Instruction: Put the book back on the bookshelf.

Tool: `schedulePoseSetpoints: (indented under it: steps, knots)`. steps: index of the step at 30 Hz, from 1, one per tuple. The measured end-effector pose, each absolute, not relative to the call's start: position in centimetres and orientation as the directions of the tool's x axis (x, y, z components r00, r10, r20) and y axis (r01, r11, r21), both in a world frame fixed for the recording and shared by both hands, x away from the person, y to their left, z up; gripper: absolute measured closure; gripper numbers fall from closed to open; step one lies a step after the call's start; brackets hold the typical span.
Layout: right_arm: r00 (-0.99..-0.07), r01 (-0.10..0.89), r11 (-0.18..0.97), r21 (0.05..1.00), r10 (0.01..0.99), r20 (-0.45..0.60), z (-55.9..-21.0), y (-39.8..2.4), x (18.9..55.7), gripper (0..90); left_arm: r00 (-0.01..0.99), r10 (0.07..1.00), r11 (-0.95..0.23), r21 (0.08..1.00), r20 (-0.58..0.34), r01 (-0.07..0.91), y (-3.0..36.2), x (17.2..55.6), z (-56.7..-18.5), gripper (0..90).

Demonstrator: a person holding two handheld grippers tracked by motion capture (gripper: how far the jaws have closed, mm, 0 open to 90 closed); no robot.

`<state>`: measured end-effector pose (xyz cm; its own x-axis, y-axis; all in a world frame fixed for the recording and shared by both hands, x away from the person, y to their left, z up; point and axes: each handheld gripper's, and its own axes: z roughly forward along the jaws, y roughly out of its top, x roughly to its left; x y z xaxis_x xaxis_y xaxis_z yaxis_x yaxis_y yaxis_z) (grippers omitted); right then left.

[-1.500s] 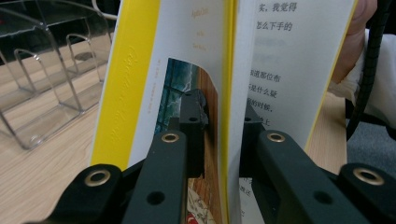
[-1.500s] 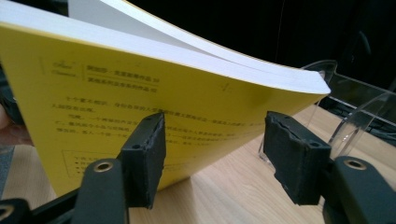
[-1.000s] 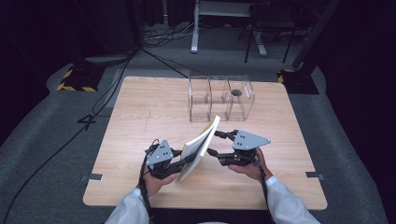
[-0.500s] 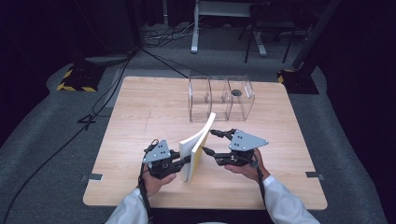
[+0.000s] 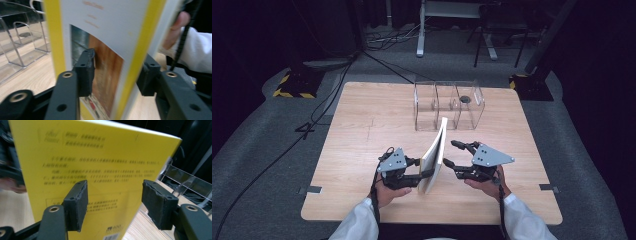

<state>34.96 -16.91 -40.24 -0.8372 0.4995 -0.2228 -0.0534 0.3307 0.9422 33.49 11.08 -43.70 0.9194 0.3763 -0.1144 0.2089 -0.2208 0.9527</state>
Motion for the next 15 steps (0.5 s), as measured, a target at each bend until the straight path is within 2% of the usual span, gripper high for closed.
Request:
schedulePoseSetpoints:
  steps: [2,4,6,9,12,15]
  knots:
    - [-0.841,-0.061,0.336,0.94,0.49,-0.23,-40.5,-16.5,34.8,39.1,0.923,0.365,-0.232,0.949,-0.117,0.212,11.2,33.2,-43.7,47.6]
    - [-0.84,-0.062,0.339,0.939,0.49,-0.232,-40.6,-16.3,34.7,39.2,0.925,0.36,-0.246,0.944,-0.12,0.219,11.5,32.9,-43.9,45.9]
    - [-0.844,-0.058,0.336,0.94,0.486,-0.226,-40.5,-16.2,34.7,38.7,0.928,0.346,-0.265,0.935,-0.137,0.236,11.6,32.7,-44.0,35.2]
    - [-0.841,-0.072,0.349,0.934,0.482,-0.244,-40.5,-15.6,34.4,38.7,0.931,0.346,-0.31,0.922,-0.118,0.232,11.2,32.0,-44.4,28.0]
    - [-0.837,-0.083,0.358,0.93,0.481,-0.26,-40.5,-15.2,34.3,38.7,0.922,0.375,-0.313,0.923,-0.099,0.226,10.4,31.5,-44.5,22.9]
    - [-0.837,-0.077,0.365,0.928,0.482,-0.26,-40.5,-15.0,34.5,38.2,0.905,0.417,-0.31,0.922,-0.087,0.231,9.6,31.4,-44.7,22.9]
